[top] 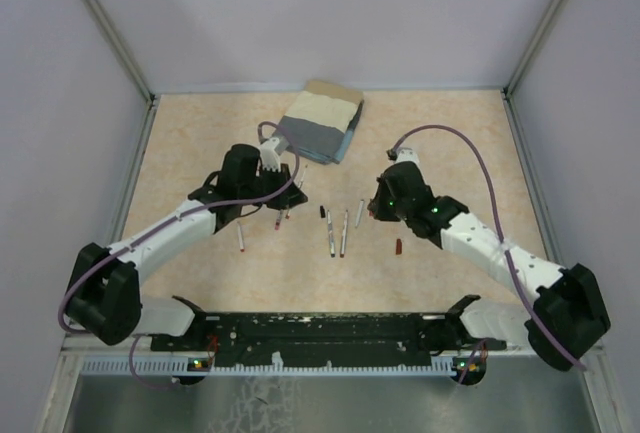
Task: Insert the pens into the pen caps
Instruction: Insert the pen cap onto the pen.
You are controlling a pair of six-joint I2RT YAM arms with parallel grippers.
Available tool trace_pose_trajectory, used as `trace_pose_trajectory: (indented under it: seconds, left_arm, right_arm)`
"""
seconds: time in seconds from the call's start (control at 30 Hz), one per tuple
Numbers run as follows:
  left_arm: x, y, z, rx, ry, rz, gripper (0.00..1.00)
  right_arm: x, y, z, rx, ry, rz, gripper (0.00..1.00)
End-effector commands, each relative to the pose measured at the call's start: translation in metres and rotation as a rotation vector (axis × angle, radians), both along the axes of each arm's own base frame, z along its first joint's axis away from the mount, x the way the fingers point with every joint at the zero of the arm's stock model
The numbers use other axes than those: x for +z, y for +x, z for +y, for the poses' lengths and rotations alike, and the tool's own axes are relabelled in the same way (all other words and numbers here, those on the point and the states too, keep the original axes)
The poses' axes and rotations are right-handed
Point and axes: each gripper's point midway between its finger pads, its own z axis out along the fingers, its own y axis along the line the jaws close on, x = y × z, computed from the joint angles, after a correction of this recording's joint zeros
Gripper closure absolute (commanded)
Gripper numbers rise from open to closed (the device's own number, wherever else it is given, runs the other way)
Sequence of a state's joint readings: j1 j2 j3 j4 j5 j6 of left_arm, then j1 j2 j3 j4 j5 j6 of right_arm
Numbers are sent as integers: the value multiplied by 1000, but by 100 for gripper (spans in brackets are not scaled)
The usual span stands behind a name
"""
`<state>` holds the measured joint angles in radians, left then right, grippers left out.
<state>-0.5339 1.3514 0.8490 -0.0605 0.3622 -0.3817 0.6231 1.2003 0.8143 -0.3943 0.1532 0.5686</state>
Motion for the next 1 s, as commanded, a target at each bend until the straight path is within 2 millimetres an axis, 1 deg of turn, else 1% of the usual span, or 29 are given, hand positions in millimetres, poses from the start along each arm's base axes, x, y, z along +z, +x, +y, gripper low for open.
trace_pose_trajectory:
  seconds: [0.0, 0.17, 0.3, 0.37, 0.47, 0.63, 0.73, 0.97]
  left_arm:
    - [30, 8, 8, 41, -1, -107, 100]
    - [37, -2, 2, 20, -18, -137, 100]
    - [38, -16, -13, -34, -24, -163, 100]
    - [42, -25, -25, -69, -32, -192, 100]
    - [51, -35, -37, -96, -62, -231, 100]
    - [67, -52, -49, -155, -142, -297, 100]
    - [75, -61, -55, -213, -185, -321, 100]
    - [94, -89, -71, -382, -305, -381, 100]
  right_arm:
    - [48, 16, 15, 12, 163, -196, 100]
    - [68, 11, 16, 3, 246, -239, 100]
    - [81, 3, 20, 40, 285, -252, 100]
    - [90, 2, 22, 34, 331, -273, 100]
    - [101, 2, 23, 12, 407, -316, 100]
    - [127, 3, 20, -58, 565, -405, 100]
    - [142, 3, 17, -94, 662, -452, 100]
    - [175, -2, 14, -112, 851, -552, 100]
